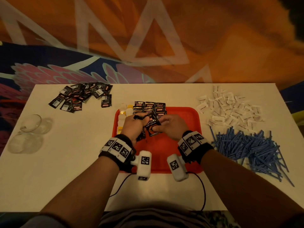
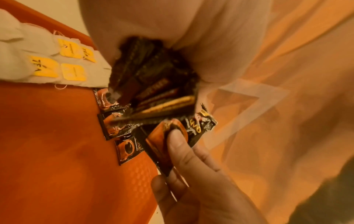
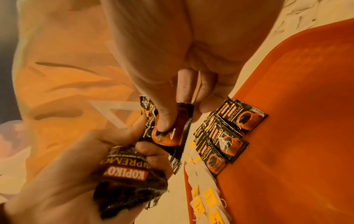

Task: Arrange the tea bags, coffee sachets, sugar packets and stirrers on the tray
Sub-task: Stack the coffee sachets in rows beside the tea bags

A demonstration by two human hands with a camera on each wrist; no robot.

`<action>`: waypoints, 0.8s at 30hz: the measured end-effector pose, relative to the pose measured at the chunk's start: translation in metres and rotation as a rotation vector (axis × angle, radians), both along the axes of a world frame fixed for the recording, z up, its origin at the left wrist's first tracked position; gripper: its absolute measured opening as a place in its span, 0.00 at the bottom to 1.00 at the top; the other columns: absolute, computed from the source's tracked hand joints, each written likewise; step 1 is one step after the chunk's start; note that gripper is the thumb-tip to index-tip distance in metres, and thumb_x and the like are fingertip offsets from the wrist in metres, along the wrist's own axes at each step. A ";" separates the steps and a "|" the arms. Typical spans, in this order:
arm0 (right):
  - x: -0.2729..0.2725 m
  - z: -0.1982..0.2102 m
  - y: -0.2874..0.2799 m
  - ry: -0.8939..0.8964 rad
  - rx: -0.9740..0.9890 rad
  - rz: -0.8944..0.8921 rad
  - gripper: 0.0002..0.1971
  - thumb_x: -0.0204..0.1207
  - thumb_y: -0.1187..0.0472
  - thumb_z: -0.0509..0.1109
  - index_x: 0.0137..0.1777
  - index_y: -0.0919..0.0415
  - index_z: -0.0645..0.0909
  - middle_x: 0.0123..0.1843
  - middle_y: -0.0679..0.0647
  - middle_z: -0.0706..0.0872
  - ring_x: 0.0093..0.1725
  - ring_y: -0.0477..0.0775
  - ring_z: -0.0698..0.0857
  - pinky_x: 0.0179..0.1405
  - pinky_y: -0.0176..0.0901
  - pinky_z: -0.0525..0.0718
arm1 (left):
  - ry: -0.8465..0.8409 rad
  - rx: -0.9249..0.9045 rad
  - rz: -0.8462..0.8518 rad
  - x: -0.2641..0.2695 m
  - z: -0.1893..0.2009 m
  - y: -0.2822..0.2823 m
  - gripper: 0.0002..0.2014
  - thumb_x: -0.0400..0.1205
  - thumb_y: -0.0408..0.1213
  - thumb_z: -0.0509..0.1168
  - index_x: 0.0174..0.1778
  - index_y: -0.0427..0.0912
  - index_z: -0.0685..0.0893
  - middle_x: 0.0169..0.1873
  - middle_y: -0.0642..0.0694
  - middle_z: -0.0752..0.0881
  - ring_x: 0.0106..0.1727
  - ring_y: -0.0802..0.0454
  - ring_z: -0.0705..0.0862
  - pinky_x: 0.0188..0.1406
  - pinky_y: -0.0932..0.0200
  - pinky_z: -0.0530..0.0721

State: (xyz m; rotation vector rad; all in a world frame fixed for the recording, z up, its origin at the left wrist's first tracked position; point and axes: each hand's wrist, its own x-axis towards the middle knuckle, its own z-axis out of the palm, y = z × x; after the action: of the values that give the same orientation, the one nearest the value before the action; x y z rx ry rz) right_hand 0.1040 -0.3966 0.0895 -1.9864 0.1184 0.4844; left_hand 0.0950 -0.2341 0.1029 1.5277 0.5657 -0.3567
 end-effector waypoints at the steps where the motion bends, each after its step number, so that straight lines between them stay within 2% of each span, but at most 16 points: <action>1: -0.002 -0.001 -0.003 0.000 -0.017 0.006 0.08 0.64 0.58 0.84 0.41 0.52 0.89 0.40 0.49 0.91 0.44 0.50 0.90 0.49 0.50 0.88 | -0.023 0.031 -0.023 -0.001 0.000 -0.002 0.07 0.84 0.31 0.69 0.55 0.43 0.89 0.41 0.42 0.89 0.32 0.51 0.83 0.33 0.55 0.82; 3: -0.005 -0.003 -0.008 -0.016 -0.024 -0.004 0.08 0.66 0.58 0.84 0.43 0.55 0.90 0.41 0.51 0.91 0.43 0.51 0.89 0.46 0.48 0.87 | -0.071 0.072 -0.077 -0.003 -0.002 -0.005 0.07 0.81 0.36 0.74 0.54 0.45 0.89 0.47 0.44 0.91 0.45 0.48 0.89 0.46 0.50 0.87; 5: -0.008 -0.007 -0.011 -0.036 -0.023 -0.003 0.09 0.65 0.58 0.84 0.44 0.56 0.90 0.42 0.51 0.91 0.43 0.49 0.88 0.43 0.44 0.85 | -0.126 0.132 -0.140 -0.003 -0.001 -0.008 0.03 0.80 0.37 0.75 0.48 0.50 0.91 0.48 0.47 0.92 0.52 0.47 0.90 0.55 0.50 0.87; 8: -0.010 -0.012 -0.008 -0.031 0.003 0.010 0.10 0.64 0.59 0.85 0.43 0.60 0.90 0.43 0.53 0.91 0.44 0.48 0.87 0.44 0.43 0.84 | -0.228 0.275 -0.149 0.001 -0.007 -0.014 0.05 0.82 0.32 0.72 0.46 0.46 0.91 0.46 0.48 0.91 0.50 0.49 0.89 0.57 0.52 0.86; 10: -0.010 -0.016 -0.006 -0.031 -0.006 -0.007 0.10 0.64 0.59 0.85 0.42 0.60 0.90 0.42 0.54 0.92 0.45 0.50 0.89 0.45 0.46 0.86 | -0.279 0.364 -0.129 0.001 -0.013 -0.019 0.06 0.82 0.30 0.71 0.48 0.44 0.91 0.45 0.48 0.90 0.48 0.53 0.87 0.56 0.56 0.85; 12: -0.007 -0.021 -0.007 0.001 -0.002 -0.030 0.09 0.65 0.59 0.84 0.43 0.59 0.90 0.43 0.53 0.92 0.45 0.51 0.89 0.47 0.47 0.87 | -0.300 0.408 -0.086 0.002 -0.022 -0.024 0.06 0.82 0.30 0.71 0.52 0.41 0.92 0.46 0.49 0.89 0.52 0.52 0.88 0.58 0.58 0.84; 14: -0.004 -0.025 -0.010 0.024 -0.002 -0.046 0.08 0.68 0.60 0.82 0.46 0.59 0.91 0.43 0.53 0.92 0.44 0.51 0.89 0.46 0.43 0.86 | -0.312 0.426 -0.050 0.003 -0.031 -0.028 0.08 0.81 0.32 0.73 0.54 0.41 0.92 0.49 0.48 0.90 0.56 0.50 0.88 0.59 0.61 0.83; 17: 0.003 -0.036 -0.014 0.024 -0.090 -0.027 0.05 0.73 0.60 0.77 0.47 0.58 0.91 0.40 0.51 0.89 0.39 0.50 0.85 0.39 0.39 0.81 | -0.283 0.491 -0.086 0.008 -0.044 -0.024 0.14 0.81 0.40 0.74 0.62 0.48 0.89 0.52 0.49 0.89 0.53 0.53 0.87 0.56 0.61 0.83; 19: 0.012 -0.046 -0.018 0.059 -0.157 -0.029 0.06 0.75 0.59 0.75 0.49 0.57 0.91 0.42 0.54 0.89 0.39 0.49 0.83 0.38 0.40 0.80 | -0.244 0.582 -0.167 0.011 -0.052 -0.017 0.20 0.81 0.43 0.73 0.70 0.49 0.84 0.57 0.47 0.86 0.56 0.51 0.84 0.58 0.58 0.81; 22: 0.027 -0.061 -0.026 0.115 -0.302 -0.021 0.08 0.76 0.55 0.74 0.49 0.59 0.87 0.44 0.50 0.87 0.44 0.48 0.84 0.40 0.38 0.82 | -0.173 0.826 -0.498 0.013 -0.062 -0.008 0.26 0.85 0.41 0.68 0.80 0.51 0.74 0.75 0.44 0.75 0.72 0.44 0.77 0.71 0.48 0.78; 24: 0.034 -0.070 -0.030 0.157 -0.304 -0.083 0.09 0.74 0.55 0.77 0.48 0.57 0.82 0.41 0.45 0.82 0.41 0.45 0.81 0.33 0.32 0.76 | -0.119 0.916 -0.700 0.014 -0.068 -0.006 0.29 0.86 0.40 0.66 0.84 0.53 0.68 0.81 0.47 0.66 0.75 0.43 0.75 0.71 0.45 0.78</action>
State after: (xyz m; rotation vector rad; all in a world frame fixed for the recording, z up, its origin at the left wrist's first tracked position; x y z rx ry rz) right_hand 0.1379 -0.4269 0.0196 -2.2267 0.3915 0.5957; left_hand 0.1088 -0.2398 0.0352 2.6138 0.0455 -0.5722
